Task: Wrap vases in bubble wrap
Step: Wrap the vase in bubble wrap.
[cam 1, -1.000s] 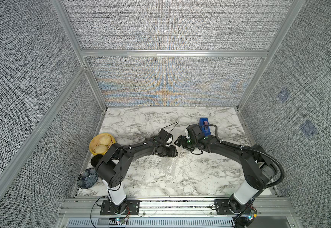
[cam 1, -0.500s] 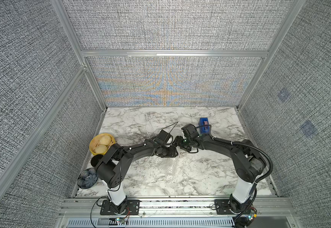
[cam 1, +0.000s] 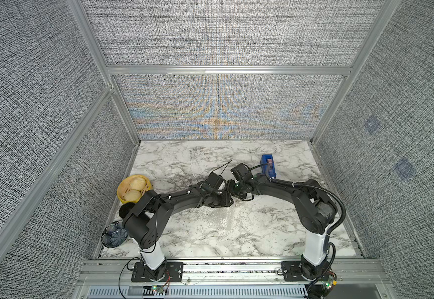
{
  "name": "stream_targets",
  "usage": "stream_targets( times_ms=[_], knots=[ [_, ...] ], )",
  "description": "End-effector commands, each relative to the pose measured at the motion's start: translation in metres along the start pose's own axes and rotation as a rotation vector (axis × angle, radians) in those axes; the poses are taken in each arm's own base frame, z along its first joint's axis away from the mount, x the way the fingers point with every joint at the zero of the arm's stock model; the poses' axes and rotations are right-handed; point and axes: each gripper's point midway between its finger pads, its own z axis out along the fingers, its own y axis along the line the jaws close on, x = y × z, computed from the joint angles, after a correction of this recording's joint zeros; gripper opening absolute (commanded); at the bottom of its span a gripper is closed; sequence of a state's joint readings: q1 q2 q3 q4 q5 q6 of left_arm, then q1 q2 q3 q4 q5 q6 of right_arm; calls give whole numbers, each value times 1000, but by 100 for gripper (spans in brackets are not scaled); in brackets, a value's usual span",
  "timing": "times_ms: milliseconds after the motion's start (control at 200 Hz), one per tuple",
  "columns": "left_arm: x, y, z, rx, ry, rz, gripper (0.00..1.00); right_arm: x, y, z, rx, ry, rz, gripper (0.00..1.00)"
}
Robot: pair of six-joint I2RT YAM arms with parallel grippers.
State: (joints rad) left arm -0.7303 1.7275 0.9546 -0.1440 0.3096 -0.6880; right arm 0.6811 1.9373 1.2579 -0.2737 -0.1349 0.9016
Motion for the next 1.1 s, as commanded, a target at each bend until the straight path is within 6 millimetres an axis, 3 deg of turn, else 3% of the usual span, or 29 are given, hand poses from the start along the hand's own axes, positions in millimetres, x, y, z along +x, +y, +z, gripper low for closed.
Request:
stream_targets(
  times_ms=[0, 150, 450, 525, 660, 741, 861, 1096],
  knots=[
    [-5, -14, -2, 60, -20, 21, 58, 26, -27, 8, 113, 77, -54, 50],
    [-9, -20, -8, 84, -54, 28, 59, 23, -31, 8, 126, 59, -67, 35],
    [-8, -21, -59, 94, -201, 76, 80, 18, -38, 1, 139, 6, -104, 33],
    [-8, 1, -78, -3, -254, -24, 81, 18, -39, 1, 126, -2, -99, 33],
    [-1, 33, -99, -150, -310, -49, 80, 19, -39, 1, 86, -16, -92, 33],
    [3, 49, -102, -176, -324, -108, 78, 17, -37, 1, 44, -37, -93, 33],
    [4, 56, -92, -120, -318, -215, 76, 18, -31, 0, -35, -58, -101, 32],
    [-5, 32, -61, 6, -229, -212, 75, 26, -30, -4, -179, -107, -89, 31]
  ],
)
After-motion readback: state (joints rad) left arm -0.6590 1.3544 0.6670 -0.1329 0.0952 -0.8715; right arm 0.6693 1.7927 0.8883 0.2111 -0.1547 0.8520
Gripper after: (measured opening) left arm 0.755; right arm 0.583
